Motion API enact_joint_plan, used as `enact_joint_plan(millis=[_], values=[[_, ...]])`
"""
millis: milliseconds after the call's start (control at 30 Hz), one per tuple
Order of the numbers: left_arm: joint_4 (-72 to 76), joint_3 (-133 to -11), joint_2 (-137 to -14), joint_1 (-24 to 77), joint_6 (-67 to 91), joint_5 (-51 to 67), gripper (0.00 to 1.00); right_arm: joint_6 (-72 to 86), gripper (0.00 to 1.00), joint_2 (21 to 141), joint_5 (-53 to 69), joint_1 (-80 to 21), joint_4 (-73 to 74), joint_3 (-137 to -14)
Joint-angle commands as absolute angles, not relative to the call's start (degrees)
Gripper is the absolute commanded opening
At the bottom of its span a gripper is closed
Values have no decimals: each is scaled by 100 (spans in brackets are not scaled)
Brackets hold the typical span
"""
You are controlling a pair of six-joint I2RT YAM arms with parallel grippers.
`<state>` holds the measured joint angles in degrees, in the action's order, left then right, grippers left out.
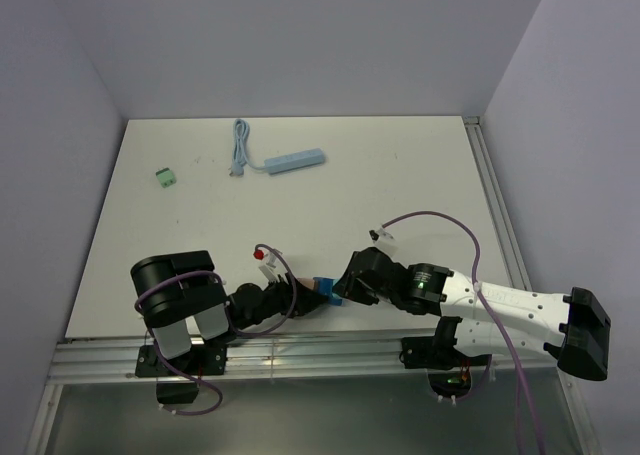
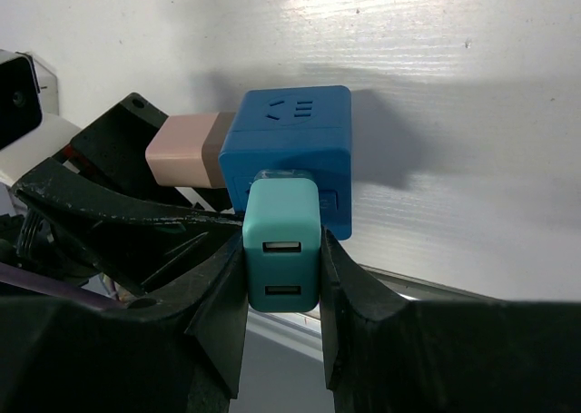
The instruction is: Insert the plug
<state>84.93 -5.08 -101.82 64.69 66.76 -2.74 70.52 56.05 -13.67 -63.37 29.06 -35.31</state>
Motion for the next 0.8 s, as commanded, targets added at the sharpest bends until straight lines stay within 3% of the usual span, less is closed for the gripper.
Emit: enact_joint_plan(millis=[0, 433, 767], values=[[10652, -220, -10178, 6539, 6320, 237, 54, 6987, 0, 5739, -1846, -6117, 3226, -3410], [10661, -272, -10002, 6548, 6056, 431, 77, 6987, 0, 5678, -1819, -6108, 3243, -3428], [10652, -272, -9967, 6557, 6038, 404, 78, 6987, 0, 5687, -1846, -6108, 3252, -3472]])
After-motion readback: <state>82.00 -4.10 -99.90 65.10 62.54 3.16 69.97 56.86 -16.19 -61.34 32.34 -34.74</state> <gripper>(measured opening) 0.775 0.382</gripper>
